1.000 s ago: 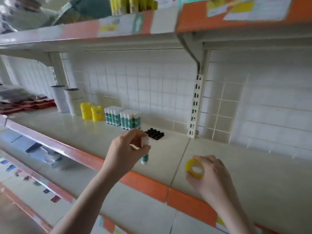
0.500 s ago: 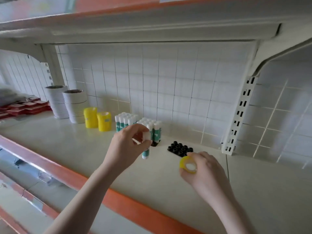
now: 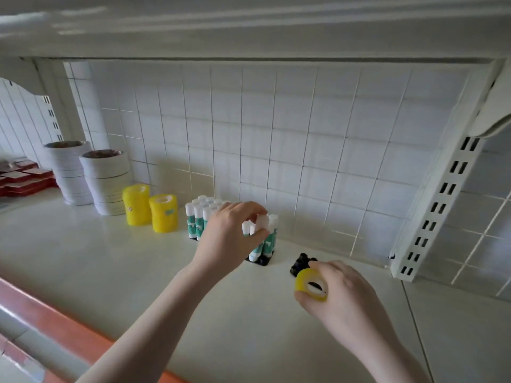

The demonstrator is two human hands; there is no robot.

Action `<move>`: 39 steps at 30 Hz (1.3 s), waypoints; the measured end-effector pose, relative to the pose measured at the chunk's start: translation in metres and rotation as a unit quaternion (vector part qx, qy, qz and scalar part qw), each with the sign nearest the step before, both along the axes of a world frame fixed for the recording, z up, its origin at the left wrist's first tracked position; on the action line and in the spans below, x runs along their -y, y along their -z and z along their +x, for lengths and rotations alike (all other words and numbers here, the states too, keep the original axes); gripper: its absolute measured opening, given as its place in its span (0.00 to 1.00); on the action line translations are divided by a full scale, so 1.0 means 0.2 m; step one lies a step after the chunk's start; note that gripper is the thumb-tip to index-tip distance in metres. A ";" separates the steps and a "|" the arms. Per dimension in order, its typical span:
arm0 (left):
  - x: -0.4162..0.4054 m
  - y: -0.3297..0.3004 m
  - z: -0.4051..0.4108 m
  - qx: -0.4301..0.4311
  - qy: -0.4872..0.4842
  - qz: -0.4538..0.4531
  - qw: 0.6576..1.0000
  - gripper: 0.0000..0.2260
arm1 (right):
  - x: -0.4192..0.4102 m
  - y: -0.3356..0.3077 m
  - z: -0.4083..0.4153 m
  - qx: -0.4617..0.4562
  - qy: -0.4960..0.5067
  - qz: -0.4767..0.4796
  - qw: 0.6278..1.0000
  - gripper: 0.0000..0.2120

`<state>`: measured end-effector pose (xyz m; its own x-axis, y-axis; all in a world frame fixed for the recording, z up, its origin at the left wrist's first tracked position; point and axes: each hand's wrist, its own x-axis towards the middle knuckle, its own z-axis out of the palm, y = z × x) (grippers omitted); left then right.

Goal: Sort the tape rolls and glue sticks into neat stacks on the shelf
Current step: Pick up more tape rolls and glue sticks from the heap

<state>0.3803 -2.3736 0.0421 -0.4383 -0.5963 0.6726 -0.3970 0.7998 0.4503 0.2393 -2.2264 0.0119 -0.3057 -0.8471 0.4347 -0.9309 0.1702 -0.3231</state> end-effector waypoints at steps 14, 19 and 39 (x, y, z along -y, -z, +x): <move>0.14 0.19 -0.12 0.037 -0.008 -0.070 0.997 0.11 | 0.06 0.07 0.03 0.018 0.021 0.001 1.000 0.24; 0.16 0.23 -0.13 0.039 -0.014 -0.096 0.995 0.12 | 0.05 0.07 0.03 0.017 0.017 -0.007 1.000 0.24; 0.18 0.28 -0.13 0.063 -0.021 -0.148 0.987 0.14 | 0.00 0.08 0.03 0.028 0.020 0.006 0.999 0.26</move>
